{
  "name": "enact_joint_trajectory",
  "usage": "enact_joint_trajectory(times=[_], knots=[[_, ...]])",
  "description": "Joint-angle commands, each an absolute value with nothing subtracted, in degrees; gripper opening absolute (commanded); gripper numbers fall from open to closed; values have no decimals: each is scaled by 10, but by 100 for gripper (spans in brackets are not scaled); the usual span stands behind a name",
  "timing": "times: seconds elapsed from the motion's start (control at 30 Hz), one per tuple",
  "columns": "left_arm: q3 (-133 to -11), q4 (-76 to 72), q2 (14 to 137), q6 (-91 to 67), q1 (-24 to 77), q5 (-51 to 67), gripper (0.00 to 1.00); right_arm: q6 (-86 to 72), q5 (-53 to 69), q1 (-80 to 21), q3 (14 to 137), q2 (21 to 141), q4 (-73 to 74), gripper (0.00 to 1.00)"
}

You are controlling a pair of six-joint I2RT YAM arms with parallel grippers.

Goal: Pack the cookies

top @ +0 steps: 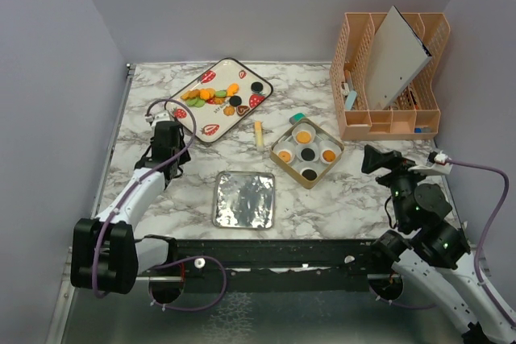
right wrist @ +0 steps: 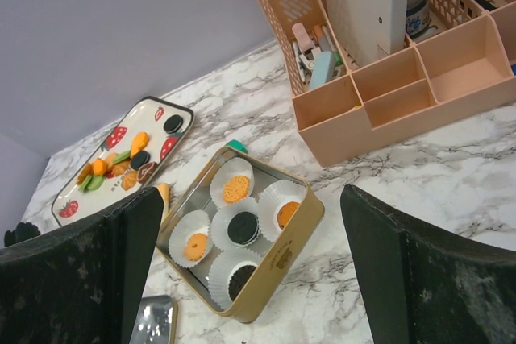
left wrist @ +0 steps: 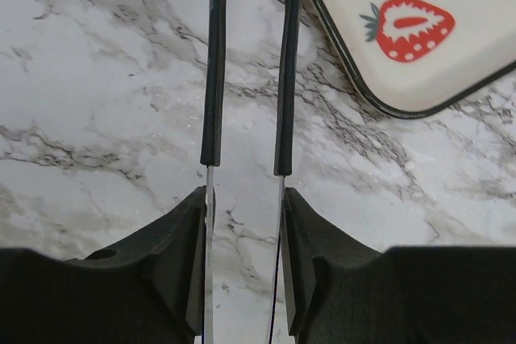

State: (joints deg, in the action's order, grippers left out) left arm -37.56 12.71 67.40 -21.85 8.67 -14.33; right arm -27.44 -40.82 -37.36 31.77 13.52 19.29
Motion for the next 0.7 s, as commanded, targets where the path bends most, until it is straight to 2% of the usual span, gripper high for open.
enact_joint_trajectory(times=[0.0,0.27,0.43,0.67], knots=[[-368,76,669,-264,52,-207,41,-278,-403,-370,308,121,186,100],[-358,36,732,-297,-27,-134,41,-279,-404,-370,306,102,188,100],[-372,25,776,-267,-46,-119,48,-280,-407,-370,307,96,191,100],[-399,22,848,-255,-71,-104,50,-281,-404,-370,307,95,191,100]])
